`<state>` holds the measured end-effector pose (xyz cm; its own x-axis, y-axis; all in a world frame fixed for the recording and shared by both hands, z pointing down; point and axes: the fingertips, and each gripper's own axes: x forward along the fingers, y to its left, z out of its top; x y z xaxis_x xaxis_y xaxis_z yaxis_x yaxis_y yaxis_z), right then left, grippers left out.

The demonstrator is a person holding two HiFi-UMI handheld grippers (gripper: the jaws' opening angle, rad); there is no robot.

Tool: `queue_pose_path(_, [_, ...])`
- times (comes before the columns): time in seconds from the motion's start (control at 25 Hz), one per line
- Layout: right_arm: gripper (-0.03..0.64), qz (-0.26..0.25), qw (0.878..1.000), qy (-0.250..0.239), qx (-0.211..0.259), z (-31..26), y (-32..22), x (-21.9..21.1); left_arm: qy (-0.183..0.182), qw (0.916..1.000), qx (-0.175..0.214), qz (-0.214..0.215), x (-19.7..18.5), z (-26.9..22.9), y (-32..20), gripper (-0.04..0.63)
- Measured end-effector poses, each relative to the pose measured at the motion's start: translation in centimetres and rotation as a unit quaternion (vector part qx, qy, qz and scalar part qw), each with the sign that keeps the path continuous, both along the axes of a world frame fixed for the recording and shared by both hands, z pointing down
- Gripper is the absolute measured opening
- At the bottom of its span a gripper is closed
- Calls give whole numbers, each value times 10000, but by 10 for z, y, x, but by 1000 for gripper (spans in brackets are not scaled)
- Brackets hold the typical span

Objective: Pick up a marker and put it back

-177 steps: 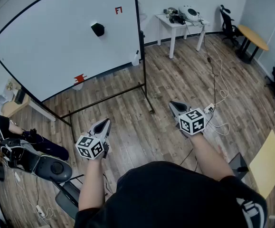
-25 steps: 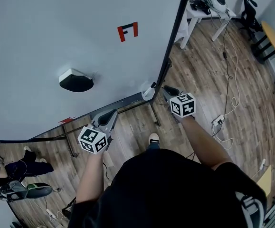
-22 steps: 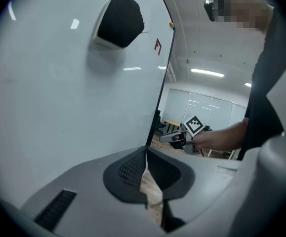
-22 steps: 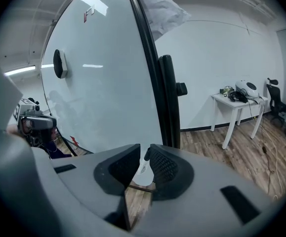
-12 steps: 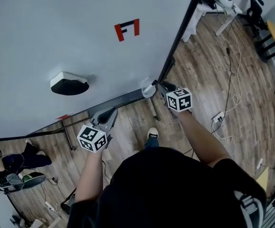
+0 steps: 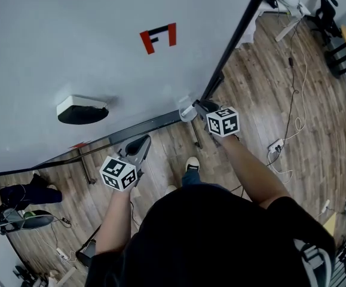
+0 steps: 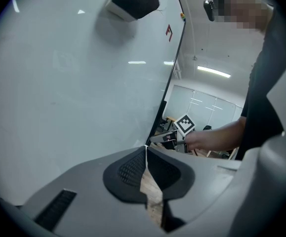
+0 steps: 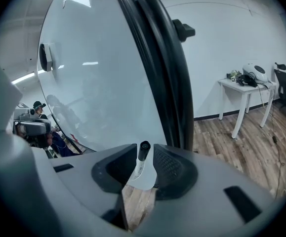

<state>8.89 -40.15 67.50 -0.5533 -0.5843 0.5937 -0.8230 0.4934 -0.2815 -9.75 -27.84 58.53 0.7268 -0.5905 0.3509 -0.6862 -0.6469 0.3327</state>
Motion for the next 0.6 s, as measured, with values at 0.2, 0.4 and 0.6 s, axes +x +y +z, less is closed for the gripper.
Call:
queue_pose_path(0.2, [101,-42,10000,-10,-70,7,-4,-3,9,10000,-25,-14,2,2,-2,15])
queue_pose_path(0.4, [100,-48,10000,-43,-49,8,-6,-6,-3,10000,-51,-36,1,4,-1,15])
queue_pose_path(0.6, [86,-45,10000,-64,9,6,-6,-7,-11,10000,-64,-61,-1,5,2,15])
